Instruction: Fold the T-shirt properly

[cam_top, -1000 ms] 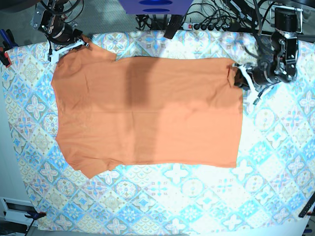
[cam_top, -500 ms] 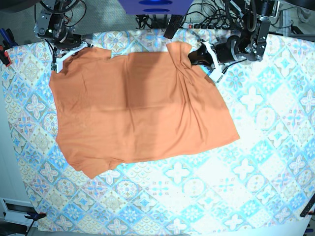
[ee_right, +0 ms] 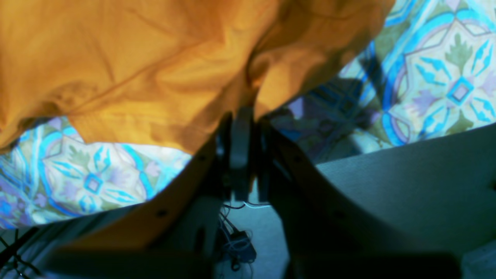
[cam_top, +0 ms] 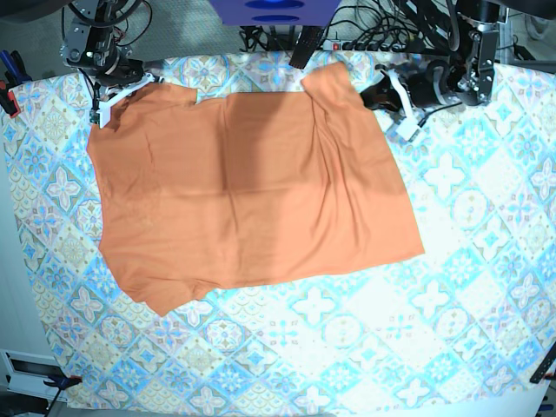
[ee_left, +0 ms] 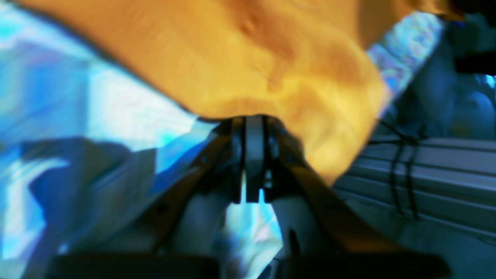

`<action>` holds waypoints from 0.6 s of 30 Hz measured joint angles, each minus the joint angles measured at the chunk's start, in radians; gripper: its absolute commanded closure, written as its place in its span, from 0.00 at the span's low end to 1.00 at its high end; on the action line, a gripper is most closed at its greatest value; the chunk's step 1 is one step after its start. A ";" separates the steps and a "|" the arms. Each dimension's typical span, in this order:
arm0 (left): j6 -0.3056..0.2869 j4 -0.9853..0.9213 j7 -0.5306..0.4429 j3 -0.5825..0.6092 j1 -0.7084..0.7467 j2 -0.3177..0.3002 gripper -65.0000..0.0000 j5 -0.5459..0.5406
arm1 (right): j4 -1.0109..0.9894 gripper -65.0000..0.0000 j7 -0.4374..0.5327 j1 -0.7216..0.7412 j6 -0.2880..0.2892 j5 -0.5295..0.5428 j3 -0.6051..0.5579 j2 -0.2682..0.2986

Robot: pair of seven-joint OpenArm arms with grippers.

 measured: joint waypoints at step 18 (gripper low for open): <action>0.082 0.177 0.230 -0.233 0.060 -0.117 1.00 0.208 | 0.001 0.98 0.000 0.001 0.000 0.000 -0.005 -0.001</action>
